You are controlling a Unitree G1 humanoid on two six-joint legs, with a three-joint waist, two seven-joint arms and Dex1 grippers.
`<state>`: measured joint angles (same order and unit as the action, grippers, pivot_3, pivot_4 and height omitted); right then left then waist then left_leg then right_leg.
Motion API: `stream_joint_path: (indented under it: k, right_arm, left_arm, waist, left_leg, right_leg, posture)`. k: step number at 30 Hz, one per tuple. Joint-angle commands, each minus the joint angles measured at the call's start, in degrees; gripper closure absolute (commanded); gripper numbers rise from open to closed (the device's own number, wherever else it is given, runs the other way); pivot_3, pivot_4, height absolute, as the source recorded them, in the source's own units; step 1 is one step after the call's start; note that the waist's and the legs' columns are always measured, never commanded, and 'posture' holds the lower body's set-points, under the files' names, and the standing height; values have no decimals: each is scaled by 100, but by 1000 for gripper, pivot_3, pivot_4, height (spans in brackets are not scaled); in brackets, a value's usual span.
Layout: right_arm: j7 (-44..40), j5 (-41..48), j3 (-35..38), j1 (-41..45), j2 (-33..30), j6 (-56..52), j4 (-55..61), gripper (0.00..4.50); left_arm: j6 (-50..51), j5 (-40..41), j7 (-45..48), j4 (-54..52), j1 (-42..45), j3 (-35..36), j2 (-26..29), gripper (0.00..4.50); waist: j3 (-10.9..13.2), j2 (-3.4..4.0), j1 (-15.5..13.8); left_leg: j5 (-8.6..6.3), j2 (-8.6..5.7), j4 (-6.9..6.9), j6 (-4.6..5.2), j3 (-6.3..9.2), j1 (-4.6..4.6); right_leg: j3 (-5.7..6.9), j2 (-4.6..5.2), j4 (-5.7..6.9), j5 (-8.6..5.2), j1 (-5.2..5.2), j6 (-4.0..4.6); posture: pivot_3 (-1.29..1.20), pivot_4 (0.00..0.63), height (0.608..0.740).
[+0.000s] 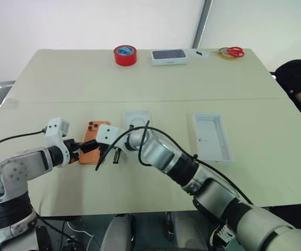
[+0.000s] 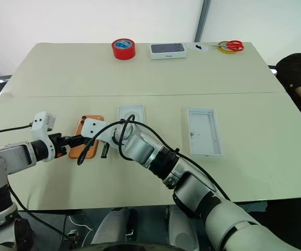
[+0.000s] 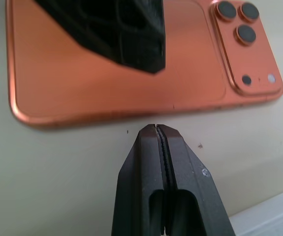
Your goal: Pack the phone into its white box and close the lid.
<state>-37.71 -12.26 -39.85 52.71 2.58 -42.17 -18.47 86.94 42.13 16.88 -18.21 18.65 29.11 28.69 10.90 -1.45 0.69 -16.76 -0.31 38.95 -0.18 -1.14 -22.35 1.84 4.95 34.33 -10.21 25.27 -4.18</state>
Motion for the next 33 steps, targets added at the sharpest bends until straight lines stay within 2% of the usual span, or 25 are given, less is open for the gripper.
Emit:
stream_joint_path:
  k: [1,9,15,24,33]
  right_arm:
    - [5,-64,46,41,42,95,-27,4500]
    - [-24,-149,71,-57,8,133,-8,4500]
    - [-44,-185,82,-125,10,115,49,4500]
    - [-86,-234,79,-188,20,153,86,4500]
    - [-109,-267,54,-273,18,104,197,4500]
  left_arm:
    - [400,248,145,-19,91,-163,-290,20]
    - [556,327,223,76,354,-95,-359,20]
    - [556,313,216,414,566,263,-315,20]
    - [556,713,123,748,792,558,-303,20]
    - [556,608,-61,1073,950,764,-178,20]
  waist:
    - [-1,1,-6]
    - [-2,0,-5]
    - [-2,0,-5]
    - [-2,-2,31]
    - [-2,-1,44]
  left_leg:
    - [0,0,0,0,1,0]
    - [1,-3,0,-1,5,1]
    - [2,-4,0,-3,7,1]
    - [2,-2,-1,-4,7,-1]
    - [2,-1,-3,-4,5,-2]
  right_leg:
    - [1,0,0,0,-1,0]
    - [2,1,0,0,-4,0]
    - [4,1,0,0,-5,0]
    - [3,1,-1,0,-1,-1]
    - [4,1,-1,0,4,-1]
  posture:
    - [0,150,732]
    - [0,150,732]
    - [0,150,732]
    - [0,150,732]
    - [0,150,732]
